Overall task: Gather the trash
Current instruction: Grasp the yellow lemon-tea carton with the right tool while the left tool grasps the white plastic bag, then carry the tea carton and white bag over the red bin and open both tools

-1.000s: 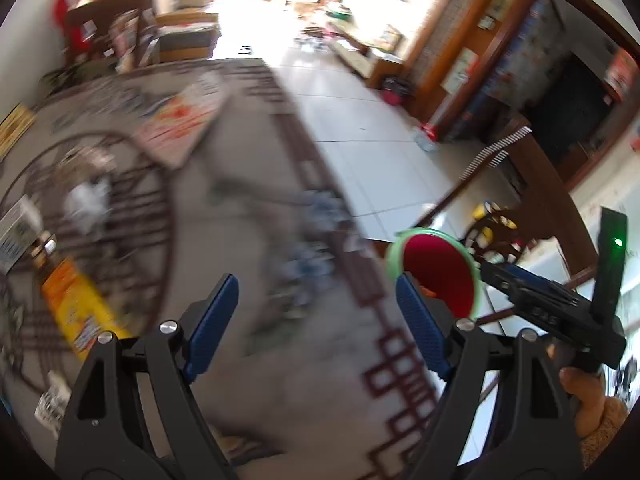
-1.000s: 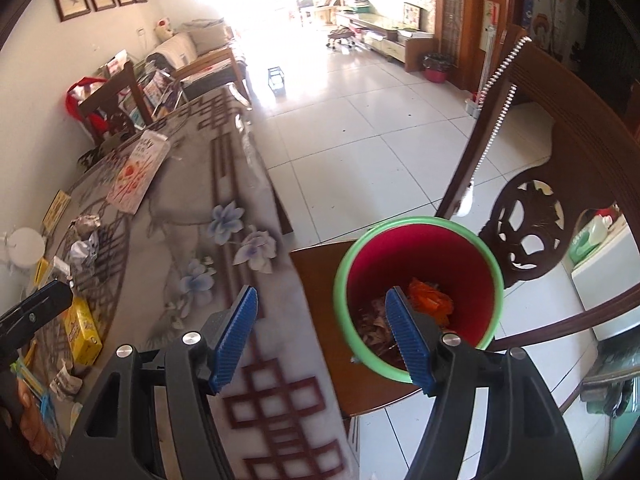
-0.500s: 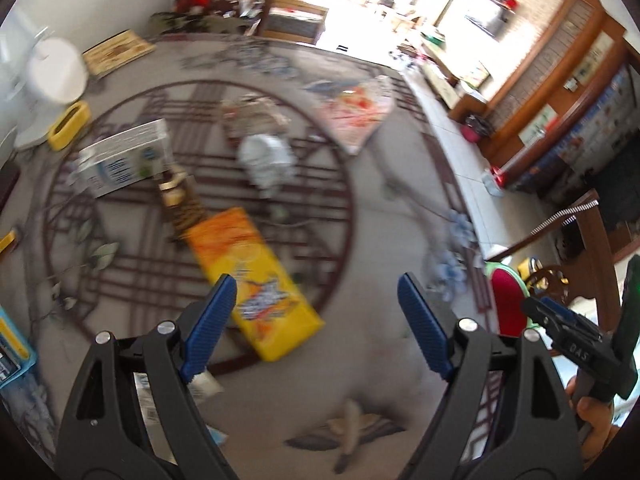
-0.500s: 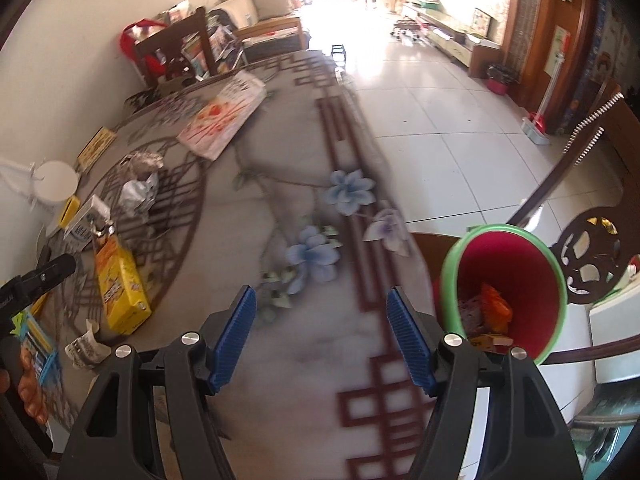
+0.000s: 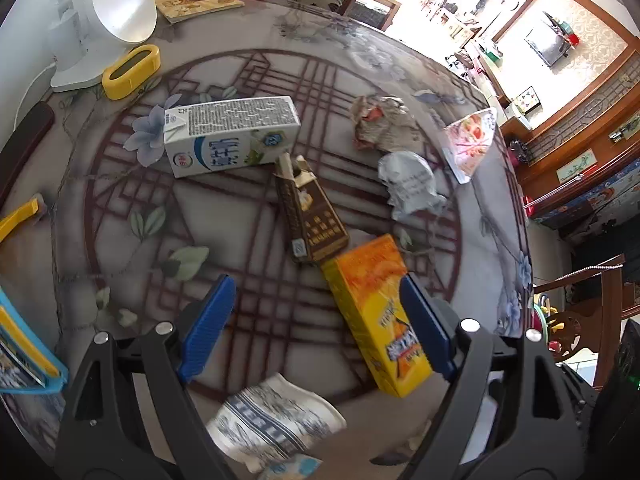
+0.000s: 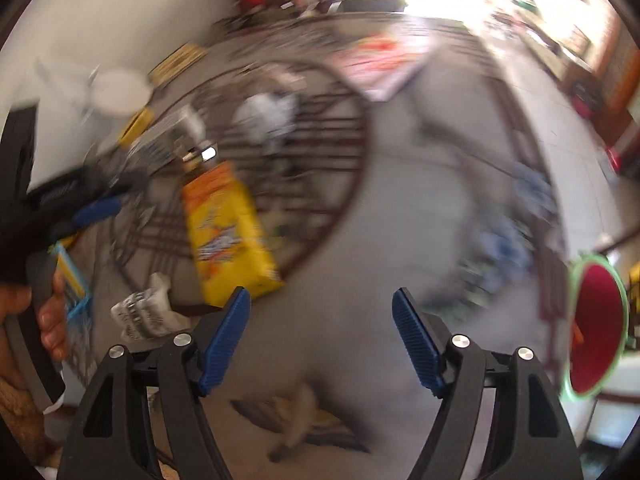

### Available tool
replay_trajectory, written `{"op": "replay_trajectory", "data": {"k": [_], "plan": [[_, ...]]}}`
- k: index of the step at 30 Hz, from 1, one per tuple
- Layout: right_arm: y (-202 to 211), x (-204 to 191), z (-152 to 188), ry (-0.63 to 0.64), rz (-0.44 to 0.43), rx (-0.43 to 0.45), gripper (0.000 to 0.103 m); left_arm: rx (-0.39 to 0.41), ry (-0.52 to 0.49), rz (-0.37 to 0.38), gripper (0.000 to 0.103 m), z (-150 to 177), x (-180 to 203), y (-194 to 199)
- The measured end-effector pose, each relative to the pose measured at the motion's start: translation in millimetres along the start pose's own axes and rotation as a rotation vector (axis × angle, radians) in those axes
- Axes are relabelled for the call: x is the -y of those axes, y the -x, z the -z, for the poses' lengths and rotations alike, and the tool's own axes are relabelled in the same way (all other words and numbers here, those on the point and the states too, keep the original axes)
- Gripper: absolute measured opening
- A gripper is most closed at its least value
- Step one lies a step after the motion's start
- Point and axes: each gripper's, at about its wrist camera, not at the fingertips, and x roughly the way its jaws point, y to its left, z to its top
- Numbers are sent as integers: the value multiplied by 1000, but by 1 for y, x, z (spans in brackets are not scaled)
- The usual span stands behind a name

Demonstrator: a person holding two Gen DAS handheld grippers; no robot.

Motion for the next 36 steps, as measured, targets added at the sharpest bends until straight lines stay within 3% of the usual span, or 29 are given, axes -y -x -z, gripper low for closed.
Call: {"op": "replay_trajectory", "data": {"k": [8,11,13,16,25,29,30,33,36], "plan": [[-66,-45,-42,90,-60,-108,73,-15,-29,18,82,-23,-8,-12],[-80,-50,-43,100,-61,-139,72,-23,-45,28,82,-31,-7,-19],[-87,-51,-42,117,-55,-153,64,-26,-64,39,82,-37,-1,-24],[-83,-46,-37,128,-35,-142,63,-31,-97,63,82,-47,14,-35],[-43,33,-11,-148,-13,-104,63,-74,-219,131,82,-64,83,-86],[-28,51,-5,-222,9,-76,63,-108,-214,141,82,-66,98,-114],[-25,54,-2,-235,8,-69,63,-109,-209,138,79,-65,99,-117],[-18,55,4,-252,0,-54,63,-125,-199,129,52,-63,97,-121],[-13,53,7,-248,-8,-39,63,-128,-193,140,39,-58,94,-116]]}}
